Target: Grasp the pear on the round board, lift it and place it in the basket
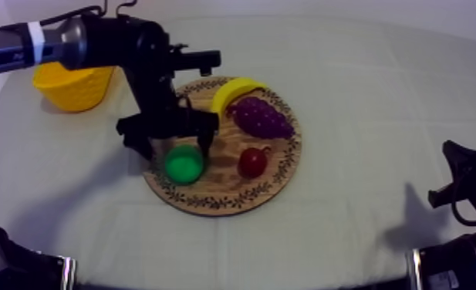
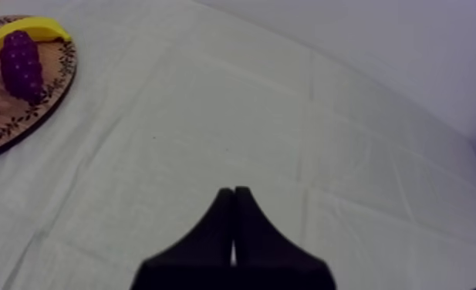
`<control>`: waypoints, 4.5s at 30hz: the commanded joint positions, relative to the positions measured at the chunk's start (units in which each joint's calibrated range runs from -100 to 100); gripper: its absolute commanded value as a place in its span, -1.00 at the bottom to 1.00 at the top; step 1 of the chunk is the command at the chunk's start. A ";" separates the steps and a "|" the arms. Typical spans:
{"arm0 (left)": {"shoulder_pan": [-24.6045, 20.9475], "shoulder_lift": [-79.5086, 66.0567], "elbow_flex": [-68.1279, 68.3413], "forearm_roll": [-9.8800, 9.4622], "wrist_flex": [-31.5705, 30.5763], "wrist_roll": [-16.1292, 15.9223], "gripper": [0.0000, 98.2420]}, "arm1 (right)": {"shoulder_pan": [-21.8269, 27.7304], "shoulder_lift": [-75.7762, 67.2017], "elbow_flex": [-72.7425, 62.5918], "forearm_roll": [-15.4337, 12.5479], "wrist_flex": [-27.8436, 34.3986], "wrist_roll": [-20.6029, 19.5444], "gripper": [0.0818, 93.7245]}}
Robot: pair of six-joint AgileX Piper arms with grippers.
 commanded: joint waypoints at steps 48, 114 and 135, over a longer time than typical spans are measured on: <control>-1.38 -17.17 -10.62 0.71 8.49 -2.52 -0.02 | -0.02 -0.03 -0.02 -0.02 -0.04 -0.02 -1.00; -30.99 -0.43 -40.58 -5.29 15.77 -15.09 -0.04 | -0.07 -0.03 -0.02 -0.02 -0.04 -0.02 -1.00; -33.44 17.77 -45.42 -3.77 10.93 -16.26 0.02 | -0.09 -0.03 -0.02 -0.02 -0.04 -0.02 -1.00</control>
